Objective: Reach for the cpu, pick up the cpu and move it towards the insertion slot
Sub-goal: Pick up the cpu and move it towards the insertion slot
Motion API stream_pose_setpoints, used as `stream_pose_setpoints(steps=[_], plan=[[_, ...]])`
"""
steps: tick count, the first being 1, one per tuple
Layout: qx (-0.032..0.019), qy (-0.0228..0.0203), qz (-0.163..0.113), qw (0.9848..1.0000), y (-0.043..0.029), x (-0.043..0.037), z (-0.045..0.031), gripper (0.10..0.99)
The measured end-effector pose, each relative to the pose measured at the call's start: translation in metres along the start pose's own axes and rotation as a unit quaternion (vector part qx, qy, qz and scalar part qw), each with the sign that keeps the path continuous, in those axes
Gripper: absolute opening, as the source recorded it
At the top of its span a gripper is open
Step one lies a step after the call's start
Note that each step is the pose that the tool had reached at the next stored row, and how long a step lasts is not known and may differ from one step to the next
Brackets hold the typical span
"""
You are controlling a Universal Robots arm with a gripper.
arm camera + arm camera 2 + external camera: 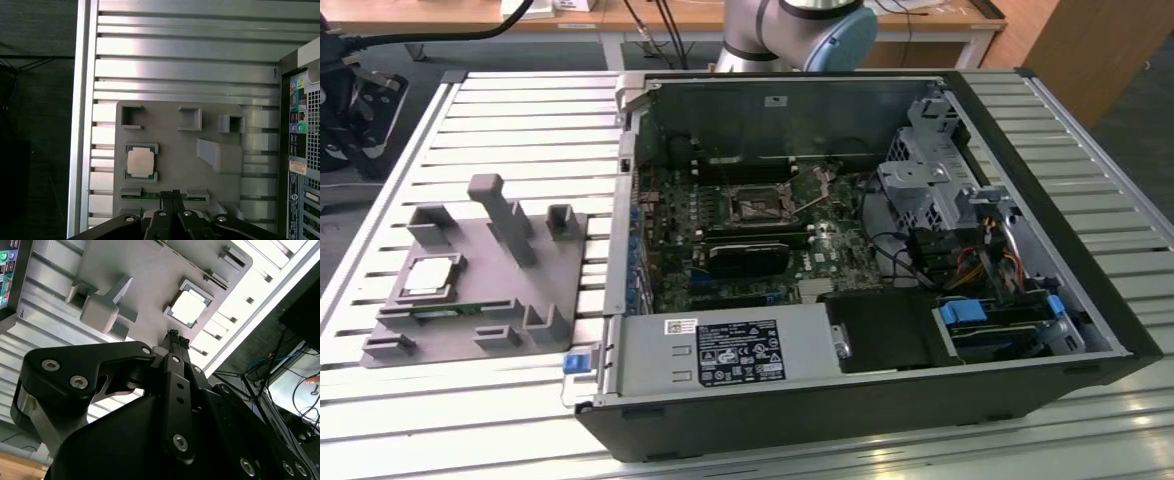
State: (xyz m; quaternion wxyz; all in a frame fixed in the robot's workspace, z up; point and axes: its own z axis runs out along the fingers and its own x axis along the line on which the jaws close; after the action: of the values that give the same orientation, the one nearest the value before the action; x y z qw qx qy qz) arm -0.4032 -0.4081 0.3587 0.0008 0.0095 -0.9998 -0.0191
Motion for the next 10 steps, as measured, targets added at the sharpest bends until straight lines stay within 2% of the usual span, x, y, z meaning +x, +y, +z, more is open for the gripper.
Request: stream_pose_setpoints(steps=[10], plan=[[0.0000, 0.0012, 0.000, 1.0000, -0.0001, 0.0014, 0.0030, 0.106]])
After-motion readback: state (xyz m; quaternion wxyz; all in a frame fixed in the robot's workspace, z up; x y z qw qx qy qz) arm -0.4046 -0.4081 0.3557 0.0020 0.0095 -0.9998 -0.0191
